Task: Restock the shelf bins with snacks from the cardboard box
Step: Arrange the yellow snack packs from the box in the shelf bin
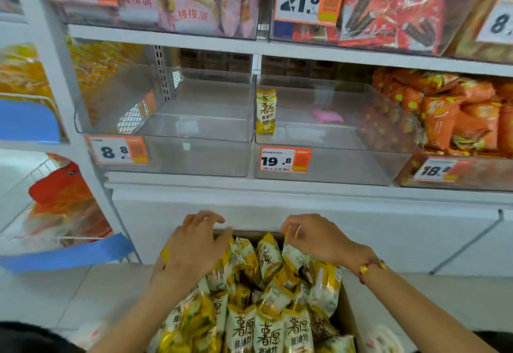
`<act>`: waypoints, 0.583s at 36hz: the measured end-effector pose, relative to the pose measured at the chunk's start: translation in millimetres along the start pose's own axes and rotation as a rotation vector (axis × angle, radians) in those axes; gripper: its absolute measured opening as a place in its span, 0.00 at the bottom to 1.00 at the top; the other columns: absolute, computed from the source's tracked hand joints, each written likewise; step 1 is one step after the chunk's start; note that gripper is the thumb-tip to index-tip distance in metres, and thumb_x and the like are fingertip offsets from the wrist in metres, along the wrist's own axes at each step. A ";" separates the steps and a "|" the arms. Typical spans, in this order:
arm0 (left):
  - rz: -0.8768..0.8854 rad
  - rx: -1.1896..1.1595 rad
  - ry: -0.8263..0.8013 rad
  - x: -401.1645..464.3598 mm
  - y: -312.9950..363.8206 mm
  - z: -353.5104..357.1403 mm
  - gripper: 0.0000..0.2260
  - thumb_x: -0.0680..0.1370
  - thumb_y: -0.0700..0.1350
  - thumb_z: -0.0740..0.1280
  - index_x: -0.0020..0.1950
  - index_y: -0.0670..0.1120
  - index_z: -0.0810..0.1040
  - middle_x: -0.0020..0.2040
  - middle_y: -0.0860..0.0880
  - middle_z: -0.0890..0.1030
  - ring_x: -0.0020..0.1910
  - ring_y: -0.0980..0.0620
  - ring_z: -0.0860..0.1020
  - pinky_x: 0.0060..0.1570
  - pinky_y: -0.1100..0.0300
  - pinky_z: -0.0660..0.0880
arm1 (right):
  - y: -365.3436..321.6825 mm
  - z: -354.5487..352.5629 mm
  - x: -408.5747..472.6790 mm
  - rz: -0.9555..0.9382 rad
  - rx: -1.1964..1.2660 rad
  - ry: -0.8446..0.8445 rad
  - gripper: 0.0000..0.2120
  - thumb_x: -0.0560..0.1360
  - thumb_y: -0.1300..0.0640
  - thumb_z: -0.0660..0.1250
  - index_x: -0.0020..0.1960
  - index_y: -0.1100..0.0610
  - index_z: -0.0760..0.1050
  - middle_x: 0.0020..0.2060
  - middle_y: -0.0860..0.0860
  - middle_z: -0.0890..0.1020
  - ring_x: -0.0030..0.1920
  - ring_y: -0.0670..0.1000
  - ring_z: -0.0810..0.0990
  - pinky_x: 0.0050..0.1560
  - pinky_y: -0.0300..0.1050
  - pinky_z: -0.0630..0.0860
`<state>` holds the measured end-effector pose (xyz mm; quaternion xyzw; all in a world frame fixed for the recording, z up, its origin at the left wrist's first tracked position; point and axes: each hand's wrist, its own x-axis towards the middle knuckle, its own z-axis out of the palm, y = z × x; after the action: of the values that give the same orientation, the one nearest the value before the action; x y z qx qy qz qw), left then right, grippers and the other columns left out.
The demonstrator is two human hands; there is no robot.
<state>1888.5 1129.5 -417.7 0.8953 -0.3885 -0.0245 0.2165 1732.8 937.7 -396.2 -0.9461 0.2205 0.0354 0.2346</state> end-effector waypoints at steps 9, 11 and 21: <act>-0.013 0.114 -0.294 -12.3 -53.6 46.7 0.22 0.82 0.57 0.55 0.76 0.57 0.60 0.74 0.55 0.65 0.72 0.53 0.64 0.68 0.56 0.62 | -0.2 69.3 16.2 0.011 -0.270 -0.117 0.27 0.79 0.48 0.60 0.75 0.52 0.59 0.73 0.53 0.64 0.74 0.53 0.57 0.73 0.50 0.57; 0.009 0.129 -0.333 -8.1 -55.8 49.6 0.23 0.81 0.56 0.58 0.76 0.57 0.59 0.74 0.54 0.65 0.73 0.52 0.64 0.68 0.54 0.62 | -0.7 80.9 22.4 -0.010 -0.340 -0.128 0.27 0.79 0.47 0.59 0.76 0.54 0.58 0.74 0.54 0.63 0.75 0.54 0.55 0.74 0.52 0.53; -0.056 0.532 -0.207 0.2 -15.6 50.1 0.35 0.73 0.73 0.54 0.65 0.46 0.71 0.62 0.46 0.77 0.64 0.46 0.72 0.63 0.51 0.64 | 12.2 129.3 33.3 0.023 -0.524 0.117 0.32 0.71 0.37 0.68 0.69 0.52 0.68 0.62 0.58 0.76 0.65 0.60 0.70 0.68 0.56 0.64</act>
<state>1888.7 1120.3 -469.4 0.9237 -0.3765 -0.0189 -0.0679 1762.2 974.1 -521.8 -0.9724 0.2278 0.0393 -0.0318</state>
